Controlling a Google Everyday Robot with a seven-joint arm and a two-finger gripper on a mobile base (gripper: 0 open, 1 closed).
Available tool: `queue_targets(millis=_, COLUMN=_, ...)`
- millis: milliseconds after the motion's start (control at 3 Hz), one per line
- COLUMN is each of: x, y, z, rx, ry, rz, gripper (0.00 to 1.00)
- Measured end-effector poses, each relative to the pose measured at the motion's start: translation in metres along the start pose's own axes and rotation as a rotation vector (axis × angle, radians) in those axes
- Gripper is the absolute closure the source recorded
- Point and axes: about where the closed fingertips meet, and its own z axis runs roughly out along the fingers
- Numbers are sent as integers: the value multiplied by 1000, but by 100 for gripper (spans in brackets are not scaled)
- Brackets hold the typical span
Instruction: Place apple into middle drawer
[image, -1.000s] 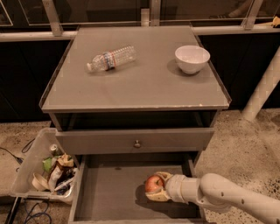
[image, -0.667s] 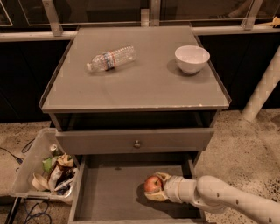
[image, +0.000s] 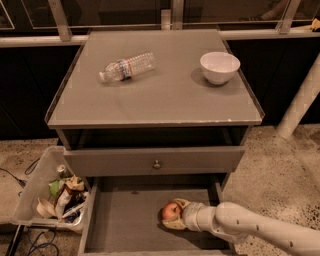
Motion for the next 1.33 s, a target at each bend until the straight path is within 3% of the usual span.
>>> queue_targets(millis=333, x=18, y=1, z=10, rx=11, ry=38, rz=-3, gripper=100)
queue_targets(millis=667, x=19, y=1, z=11, rx=13, ry=40, rz=-4, gripper=82)
queue_targets(millis=1333, x=19, y=1, z=11, rx=13, ry=40, rz=-4, gripper=34)
